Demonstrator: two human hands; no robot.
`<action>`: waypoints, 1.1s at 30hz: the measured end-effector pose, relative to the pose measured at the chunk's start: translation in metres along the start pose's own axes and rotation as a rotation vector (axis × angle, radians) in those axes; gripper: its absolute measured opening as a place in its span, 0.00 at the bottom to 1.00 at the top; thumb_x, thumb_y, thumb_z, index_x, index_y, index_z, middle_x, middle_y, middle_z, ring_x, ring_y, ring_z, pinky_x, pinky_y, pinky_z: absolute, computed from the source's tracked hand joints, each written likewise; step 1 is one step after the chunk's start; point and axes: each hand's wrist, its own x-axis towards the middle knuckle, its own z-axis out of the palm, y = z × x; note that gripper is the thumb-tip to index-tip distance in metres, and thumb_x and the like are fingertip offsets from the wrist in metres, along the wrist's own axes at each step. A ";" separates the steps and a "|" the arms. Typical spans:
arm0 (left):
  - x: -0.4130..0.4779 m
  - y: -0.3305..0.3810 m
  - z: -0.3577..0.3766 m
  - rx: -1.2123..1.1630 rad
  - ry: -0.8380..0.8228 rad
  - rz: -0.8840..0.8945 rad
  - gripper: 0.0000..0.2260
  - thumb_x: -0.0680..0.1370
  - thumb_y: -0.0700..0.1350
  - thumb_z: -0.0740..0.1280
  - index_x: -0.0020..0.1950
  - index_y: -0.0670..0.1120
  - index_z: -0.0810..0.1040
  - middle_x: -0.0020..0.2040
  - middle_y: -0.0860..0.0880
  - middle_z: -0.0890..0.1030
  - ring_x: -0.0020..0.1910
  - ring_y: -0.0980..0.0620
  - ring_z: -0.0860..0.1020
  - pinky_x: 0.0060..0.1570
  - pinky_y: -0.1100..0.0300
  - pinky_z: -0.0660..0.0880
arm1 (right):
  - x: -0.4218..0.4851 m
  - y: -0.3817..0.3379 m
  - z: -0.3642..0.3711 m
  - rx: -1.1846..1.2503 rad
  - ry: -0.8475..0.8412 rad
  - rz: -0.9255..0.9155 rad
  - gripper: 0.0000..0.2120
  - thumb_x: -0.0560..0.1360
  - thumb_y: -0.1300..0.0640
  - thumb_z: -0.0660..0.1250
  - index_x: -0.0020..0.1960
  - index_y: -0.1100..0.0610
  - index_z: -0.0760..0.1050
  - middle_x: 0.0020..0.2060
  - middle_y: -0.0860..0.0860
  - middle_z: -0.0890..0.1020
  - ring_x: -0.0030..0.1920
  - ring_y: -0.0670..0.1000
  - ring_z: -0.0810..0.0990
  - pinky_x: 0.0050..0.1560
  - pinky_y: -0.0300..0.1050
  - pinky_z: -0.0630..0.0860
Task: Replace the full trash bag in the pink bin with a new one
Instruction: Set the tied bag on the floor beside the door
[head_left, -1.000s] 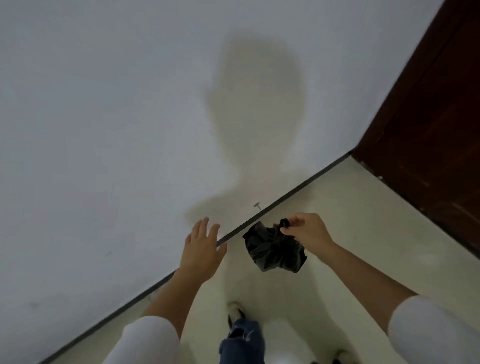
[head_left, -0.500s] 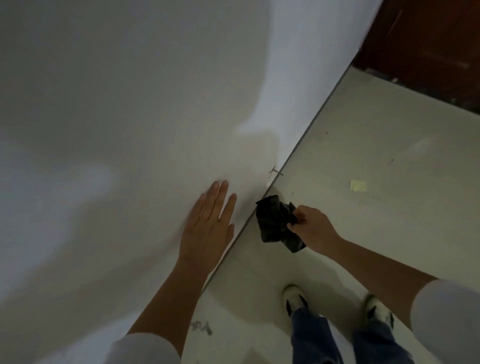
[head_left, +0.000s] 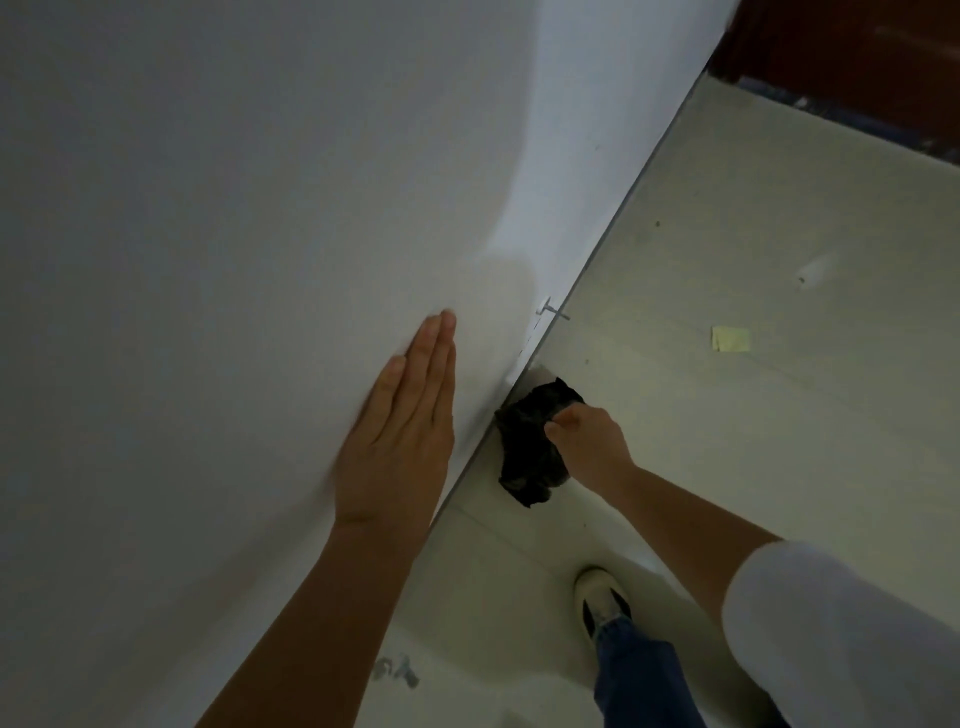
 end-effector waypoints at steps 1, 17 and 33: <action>0.000 0.000 0.000 0.011 -0.006 0.001 0.33 0.79 0.56 0.53 0.77 0.39 0.48 0.77 0.42 0.46 0.76 0.50 0.46 0.72 0.51 0.36 | 0.000 0.001 0.001 -0.007 -0.010 0.017 0.08 0.76 0.58 0.62 0.48 0.63 0.77 0.38 0.54 0.77 0.39 0.52 0.74 0.37 0.43 0.71; 0.009 -0.003 -0.096 -0.406 -0.321 -0.018 0.34 0.69 0.53 0.73 0.71 0.40 0.69 0.72 0.37 0.66 0.72 0.39 0.65 0.72 0.47 0.47 | -0.087 0.013 -0.107 0.021 -0.042 -0.120 0.10 0.76 0.57 0.64 0.54 0.61 0.74 0.46 0.52 0.76 0.46 0.50 0.74 0.45 0.41 0.68; 0.033 0.189 -0.482 -0.847 -0.511 0.239 0.26 0.80 0.54 0.53 0.76 0.46 0.53 0.78 0.43 0.51 0.76 0.44 0.52 0.72 0.48 0.56 | -0.333 0.201 -0.421 0.281 0.321 0.078 0.15 0.74 0.52 0.68 0.56 0.60 0.77 0.48 0.53 0.79 0.47 0.51 0.76 0.47 0.39 0.67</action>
